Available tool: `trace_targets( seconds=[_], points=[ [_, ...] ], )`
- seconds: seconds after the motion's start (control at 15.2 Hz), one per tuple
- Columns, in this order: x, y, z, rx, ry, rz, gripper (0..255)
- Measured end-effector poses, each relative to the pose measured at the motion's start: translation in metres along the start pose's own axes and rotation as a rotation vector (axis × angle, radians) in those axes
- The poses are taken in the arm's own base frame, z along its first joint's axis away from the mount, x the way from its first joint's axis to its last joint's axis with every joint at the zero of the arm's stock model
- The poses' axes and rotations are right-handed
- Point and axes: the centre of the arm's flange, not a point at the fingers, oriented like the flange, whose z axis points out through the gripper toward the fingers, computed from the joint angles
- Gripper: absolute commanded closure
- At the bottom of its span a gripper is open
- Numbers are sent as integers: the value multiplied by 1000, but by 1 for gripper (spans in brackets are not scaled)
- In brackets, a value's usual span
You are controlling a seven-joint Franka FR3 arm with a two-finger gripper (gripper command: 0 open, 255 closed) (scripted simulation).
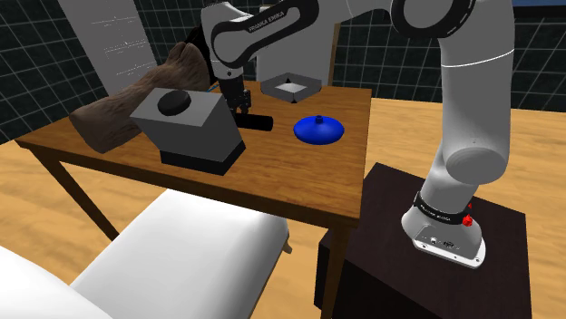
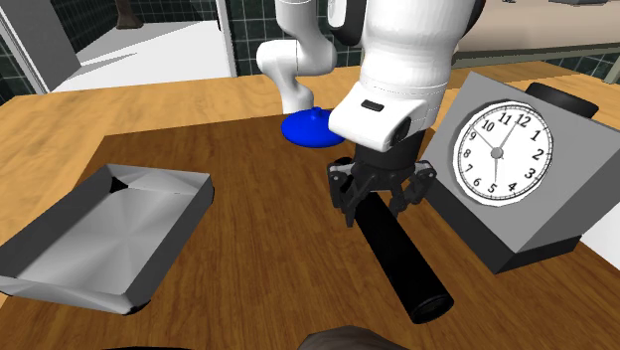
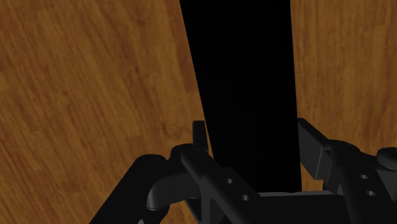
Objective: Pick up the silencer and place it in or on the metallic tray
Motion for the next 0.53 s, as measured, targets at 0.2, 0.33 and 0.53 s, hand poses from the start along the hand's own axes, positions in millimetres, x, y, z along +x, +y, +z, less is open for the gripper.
trace_targets(
  seconds=[0.2, 0.33, 0.53],
  points=[
    [0, 0, 0, 0, 0, 0, 255],
    [0, 0, 0, 0, 0, 0, 255],
    [0, 1, -6, 0, -1, 0, 255]
  ],
)
